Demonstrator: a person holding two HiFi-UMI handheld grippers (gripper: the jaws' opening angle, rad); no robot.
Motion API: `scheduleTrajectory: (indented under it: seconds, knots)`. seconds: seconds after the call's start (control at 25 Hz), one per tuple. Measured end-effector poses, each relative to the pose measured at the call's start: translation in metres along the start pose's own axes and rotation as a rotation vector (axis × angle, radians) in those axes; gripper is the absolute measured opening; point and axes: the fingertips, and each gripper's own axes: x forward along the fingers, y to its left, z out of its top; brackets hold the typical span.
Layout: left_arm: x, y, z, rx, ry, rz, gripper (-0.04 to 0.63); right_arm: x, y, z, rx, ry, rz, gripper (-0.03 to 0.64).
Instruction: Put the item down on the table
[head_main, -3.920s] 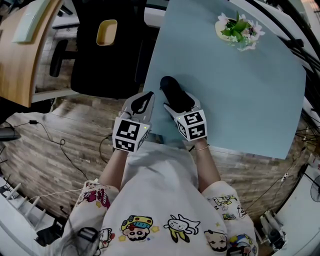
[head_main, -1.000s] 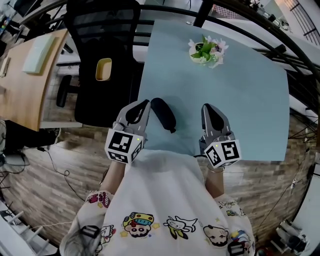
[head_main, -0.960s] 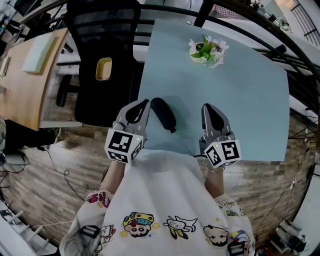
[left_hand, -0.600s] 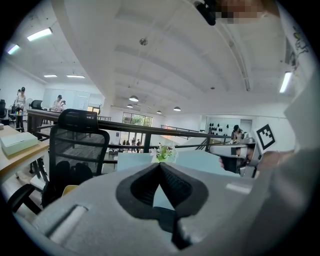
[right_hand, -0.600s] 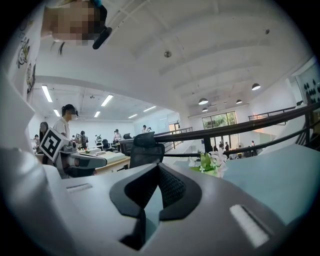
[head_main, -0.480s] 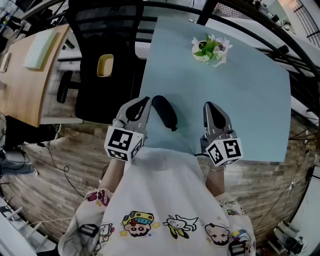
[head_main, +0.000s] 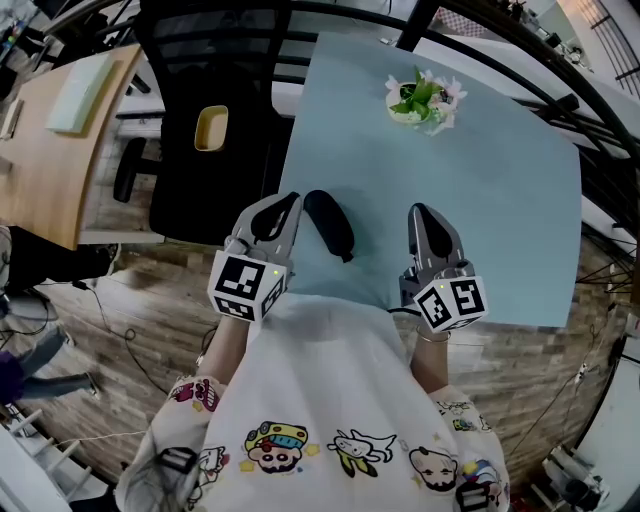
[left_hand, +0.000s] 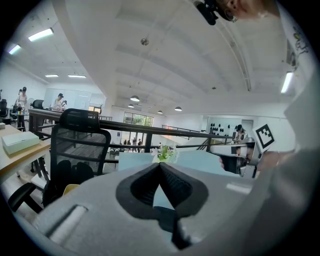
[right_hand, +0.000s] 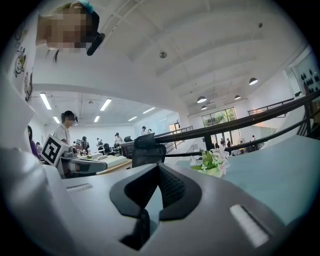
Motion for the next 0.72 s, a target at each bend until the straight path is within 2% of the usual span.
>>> scheduleTrajectory:
  seconds: [0.72]
  knots:
    - [-0.0014, 0.0003, -0.0017, -0.007, -0.003, 0.006, 0.0, 0.0002, -0.0027, -0.0101, 0.016, 0.039, -0.007, 0.008]
